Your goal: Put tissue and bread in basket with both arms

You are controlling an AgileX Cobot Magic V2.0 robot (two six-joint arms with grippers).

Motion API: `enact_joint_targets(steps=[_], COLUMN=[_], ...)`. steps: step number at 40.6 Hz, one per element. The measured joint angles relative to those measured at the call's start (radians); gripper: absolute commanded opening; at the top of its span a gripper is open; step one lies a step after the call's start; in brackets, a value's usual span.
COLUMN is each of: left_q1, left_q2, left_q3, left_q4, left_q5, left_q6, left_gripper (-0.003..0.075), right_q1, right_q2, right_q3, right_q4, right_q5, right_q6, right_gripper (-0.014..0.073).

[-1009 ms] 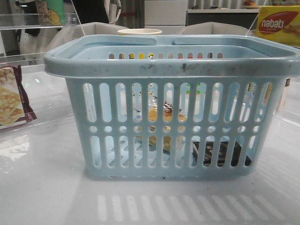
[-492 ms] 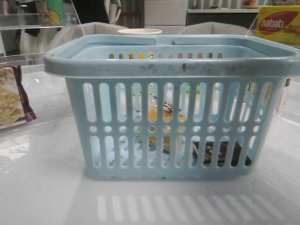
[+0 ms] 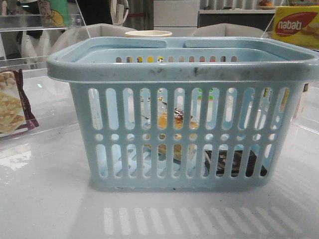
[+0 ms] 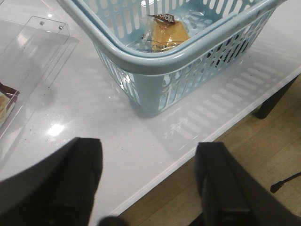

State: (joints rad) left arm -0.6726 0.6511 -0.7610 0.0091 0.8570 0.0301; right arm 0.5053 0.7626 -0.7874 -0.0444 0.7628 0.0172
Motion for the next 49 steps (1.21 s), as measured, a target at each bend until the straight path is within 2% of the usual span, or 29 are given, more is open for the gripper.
enact_joint_targets(steps=[7,11,39,45,49], left_q1=[0.0,0.0,0.003,0.069,0.14], left_q2=[0.0,0.0,-0.003,-0.055,-0.119], left_q3=[0.0,0.0,0.004,0.05,0.117], left_q4=[0.0,0.0,-0.001,-0.009,-0.009], left_q5=[0.0,0.0,-0.002,-0.029,-0.118], left_q6=[0.0,0.0,0.0,0.0,0.0], left_gripper=[0.0153,0.0088,0.0092,0.0092,0.0092], right_q1=[0.0,0.0,0.0,0.0,0.0], right_q2=[0.0,0.0,0.0,0.0,0.0], right_q3=[0.0,0.0,0.0,0.0,0.0], right_q4=[0.0,0.0,0.0,0.0,0.0], right_q5=[0.001,0.002,0.004,0.004,0.004], right_q6=[-0.002,-0.002,-0.002,-0.002,-0.002], right_gripper=[0.0055,0.0059,0.0056,0.0056,0.0056])
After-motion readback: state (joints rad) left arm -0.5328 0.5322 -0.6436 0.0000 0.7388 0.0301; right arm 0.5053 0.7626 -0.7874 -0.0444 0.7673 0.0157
